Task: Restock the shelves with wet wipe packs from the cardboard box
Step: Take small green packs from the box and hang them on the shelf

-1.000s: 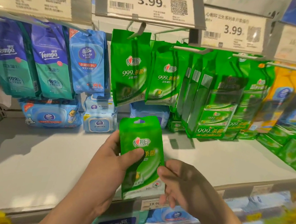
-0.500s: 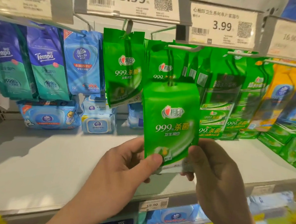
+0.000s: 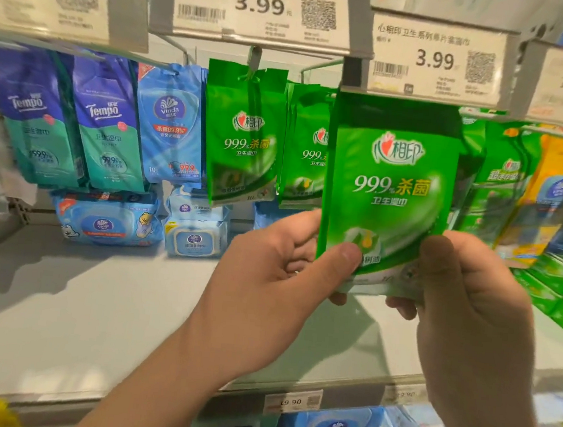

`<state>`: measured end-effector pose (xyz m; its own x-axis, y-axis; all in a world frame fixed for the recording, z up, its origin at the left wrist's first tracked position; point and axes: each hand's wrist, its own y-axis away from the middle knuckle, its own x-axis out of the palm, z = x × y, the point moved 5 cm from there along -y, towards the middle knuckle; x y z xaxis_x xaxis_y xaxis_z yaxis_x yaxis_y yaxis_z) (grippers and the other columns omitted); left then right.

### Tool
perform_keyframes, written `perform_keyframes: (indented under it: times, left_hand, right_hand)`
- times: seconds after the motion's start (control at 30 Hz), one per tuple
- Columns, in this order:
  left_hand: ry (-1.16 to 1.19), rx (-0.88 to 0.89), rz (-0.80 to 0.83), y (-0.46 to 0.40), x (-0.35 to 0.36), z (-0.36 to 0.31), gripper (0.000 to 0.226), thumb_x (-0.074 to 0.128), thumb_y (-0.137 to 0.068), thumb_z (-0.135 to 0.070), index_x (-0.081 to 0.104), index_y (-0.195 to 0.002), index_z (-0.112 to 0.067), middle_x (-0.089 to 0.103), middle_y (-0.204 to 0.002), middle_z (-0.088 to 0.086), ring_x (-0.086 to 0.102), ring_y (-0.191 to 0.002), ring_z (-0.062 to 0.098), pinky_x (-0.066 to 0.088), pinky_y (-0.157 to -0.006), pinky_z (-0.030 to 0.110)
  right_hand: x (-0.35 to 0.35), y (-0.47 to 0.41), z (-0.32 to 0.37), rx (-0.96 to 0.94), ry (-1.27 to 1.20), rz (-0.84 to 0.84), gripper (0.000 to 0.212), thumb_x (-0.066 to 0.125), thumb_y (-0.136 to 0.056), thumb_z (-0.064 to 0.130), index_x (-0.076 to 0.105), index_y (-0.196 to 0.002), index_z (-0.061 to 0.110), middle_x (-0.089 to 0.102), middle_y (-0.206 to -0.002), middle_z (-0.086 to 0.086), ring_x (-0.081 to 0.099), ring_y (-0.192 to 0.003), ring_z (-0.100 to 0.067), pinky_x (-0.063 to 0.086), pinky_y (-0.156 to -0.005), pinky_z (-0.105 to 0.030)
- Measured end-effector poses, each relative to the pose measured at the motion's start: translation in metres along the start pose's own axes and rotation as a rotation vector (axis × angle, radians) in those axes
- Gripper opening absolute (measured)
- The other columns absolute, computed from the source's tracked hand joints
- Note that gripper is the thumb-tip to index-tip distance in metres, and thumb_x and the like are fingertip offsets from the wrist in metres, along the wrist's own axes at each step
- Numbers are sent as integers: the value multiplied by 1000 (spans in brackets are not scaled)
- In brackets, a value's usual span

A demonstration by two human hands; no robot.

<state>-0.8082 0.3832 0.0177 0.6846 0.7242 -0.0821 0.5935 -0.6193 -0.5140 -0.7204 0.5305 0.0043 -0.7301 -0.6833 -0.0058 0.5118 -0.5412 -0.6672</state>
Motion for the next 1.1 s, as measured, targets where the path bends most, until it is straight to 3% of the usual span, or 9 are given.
perform_keyframes:
  times: [0.07, 0.17, 0.37, 0.5, 0.63, 0.8, 0.9, 0.97, 1.1]
  left_hand:
    - [2, -17, 12, -1, 2, 4, 26, 58, -92, -26, 69, -115, -21, 72, -78, 10, 59, -69, 38, 42, -56, 6]
    - [3, -42, 6, 1, 3, 12, 25, 59, -92, -25, 70, -114, -21, 69, -77, 14, 59, -68, 38, 42, -55, 6]
    - [-76, -106, -104, 6, -5, 33, 24, 59, -92, -43, 73, -101, -27, 67, -74, 17, 57, -55, 6, 42, -55, 15]
    - [-125, -131, -185, 5, -10, 40, 29, 60, -90, -51, 74, -93, -25, 71, -74, 4, 60, -56, 4, 40, -55, 10]
    - [-218, -156, -243, -5, -17, 41, 27, 57, -93, -46, 72, -84, -25, 68, -66, -6, 62, -58, 4, 39, -57, 9]
    - [-247, -214, -281, -25, -28, 52, 40, 54, -89, -59, 68, -79, -22, 69, -71, 5, 67, -65, 15, 55, -79, 44]
    - [-239, -272, -316, -35, -35, 59, 55, 53, -84, -67, 64, -75, -14, 72, -69, 6, 67, -67, 21, 54, -81, 52]
    - [-240, -311, -333, -39, -37, 62, 57, 54, -82, -67, 65, -75, -11, 73, -68, 5, 69, -66, 20, 56, -79, 47]
    - [-240, -363, -341, -43, -34, 64, 47, 57, -92, -51, 64, -67, -12, 68, -57, -4, 63, -54, 5, 45, -61, 21]
  right_hand:
    - [-2, 1, -7, 29, -7, -4, 37, 53, -98, 52, 65, -82, 20, 61, -61, -9, 53, -50, -19, 41, -49, -26]
    - [-2, 4, -11, 52, -9, 9, 40, 53, -98, 58, 66, -85, 23, 63, -62, -6, 55, -50, -15, 43, -49, -22]
    - [10, 7, -23, 199, -171, 81, 46, 65, -77, 78, 69, -85, 33, 66, -68, -5, 59, -52, -15, 45, -50, -23]
    - [28, 14, -37, 364, -238, 165, 41, 58, -89, 59, 63, -70, 23, 66, -63, -12, 54, -46, -16, 42, -46, -20]
    - [44, 5, -48, 441, -252, 161, 39, 51, -102, 47, 56, -82, 14, 64, -61, -12, 50, -46, -21, 37, -48, -31]
    - [64, -8, -57, 496, -336, 136, 36, 48, -107, 34, 55, -85, 8, 61, -62, -12, 51, -51, -22, 35, -52, -33]
    - [74, -15, -59, 539, -376, 107, 35, 45, -108, 30, 53, -82, 8, 60, -60, -10, 50, -50, -20, 35, -51, -31]
    - [80, -18, -62, 567, -411, 84, 34, 45, -108, 31, 52, -82, 9, 61, -59, -9, 51, -49, -19, 37, -51, -30]
    - [86, -22, -71, 602, -445, 47, 38, 47, -108, 32, 54, -90, 0, 60, -59, -10, 55, -51, -20, 41, -53, -31]
